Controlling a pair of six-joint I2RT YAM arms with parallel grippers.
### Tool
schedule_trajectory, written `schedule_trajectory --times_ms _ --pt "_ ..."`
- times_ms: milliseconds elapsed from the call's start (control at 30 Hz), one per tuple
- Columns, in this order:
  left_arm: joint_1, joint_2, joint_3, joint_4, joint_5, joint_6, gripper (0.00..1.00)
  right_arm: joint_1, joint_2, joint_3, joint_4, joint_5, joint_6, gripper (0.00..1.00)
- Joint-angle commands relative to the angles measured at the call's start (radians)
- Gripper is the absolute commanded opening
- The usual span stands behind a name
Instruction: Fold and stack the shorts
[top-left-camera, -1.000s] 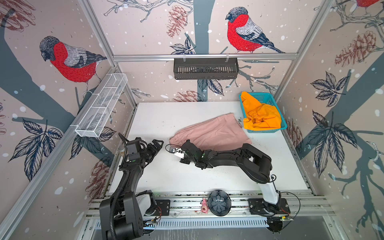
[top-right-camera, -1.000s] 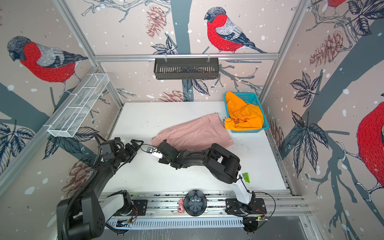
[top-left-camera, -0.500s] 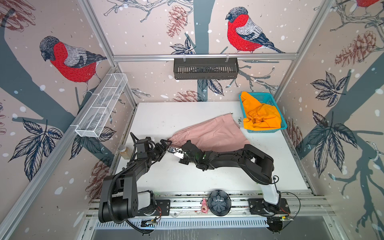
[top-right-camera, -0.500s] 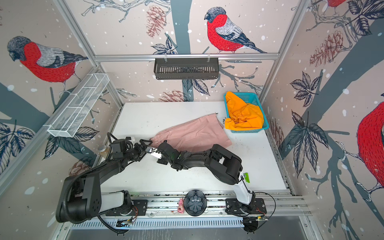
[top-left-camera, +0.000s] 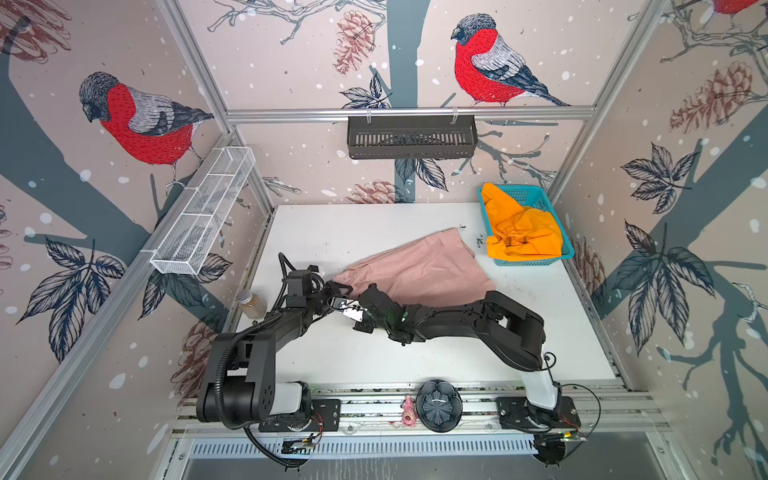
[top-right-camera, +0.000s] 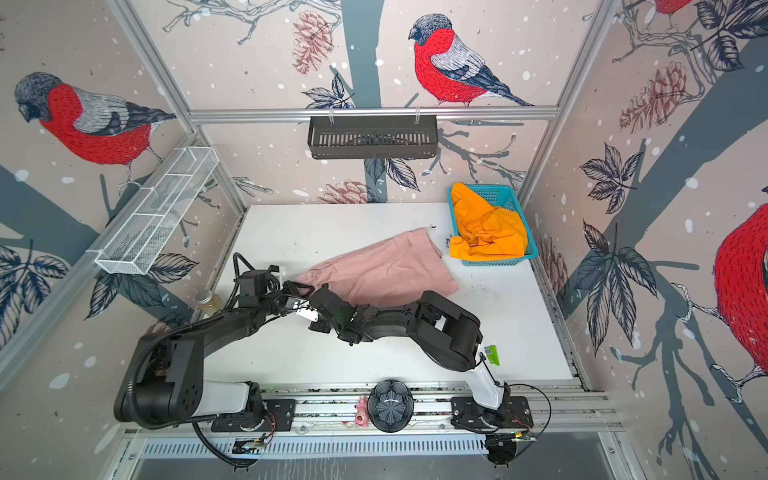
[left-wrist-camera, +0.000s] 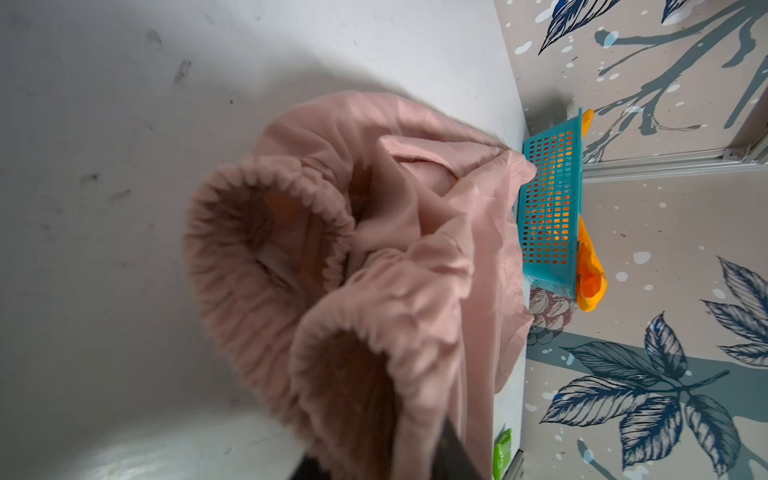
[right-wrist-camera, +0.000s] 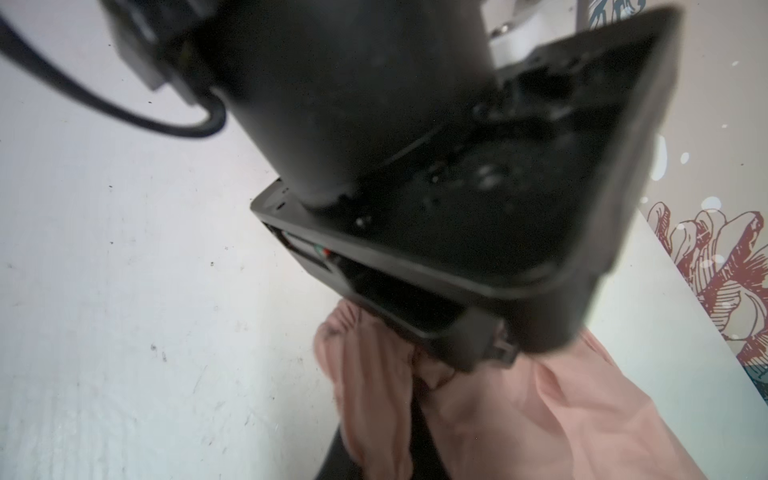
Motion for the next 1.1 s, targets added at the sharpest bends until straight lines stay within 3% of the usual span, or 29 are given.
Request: schedule_trajectory --times_ms 0,133,333,400,533,667,900,1067 --pt "-0.006 -0.027 0.033 -0.112 -0.020 0.069 0.03 0.003 0.002 0.017 0.010 -0.022 0.026 0.41" --pt "-0.003 -0.054 0.125 -0.348 -0.054 0.166 0.00 -0.023 -0.070 0.012 -0.058 -0.075 0.073 0.65" --pt "-0.001 -0.058 0.311 -0.650 -0.082 0.302 0.00 -0.130 -0.301 -0.096 -0.138 -0.173 0.176 0.72" --pt "0.001 -0.041 0.374 -0.732 -0.102 0.347 0.00 -0.191 -0.345 -0.106 -0.200 -0.228 0.204 0.67" --pt "0.004 0.001 0.480 -0.839 -0.136 0.414 0.00 -0.288 -0.380 -0.169 -0.207 -0.179 0.227 0.31" --pt "0.005 0.046 0.587 -0.921 -0.173 0.467 0.00 -0.295 -0.298 -0.126 -0.249 -0.151 0.224 0.16" --pt "0.031 0.130 0.779 -1.063 -0.271 0.562 0.00 -0.220 -0.091 -0.038 -0.261 -0.197 0.242 0.07" --pt "0.055 0.164 0.863 -1.108 -0.315 0.586 0.00 -0.161 0.087 0.127 -0.274 -0.248 0.282 0.04"
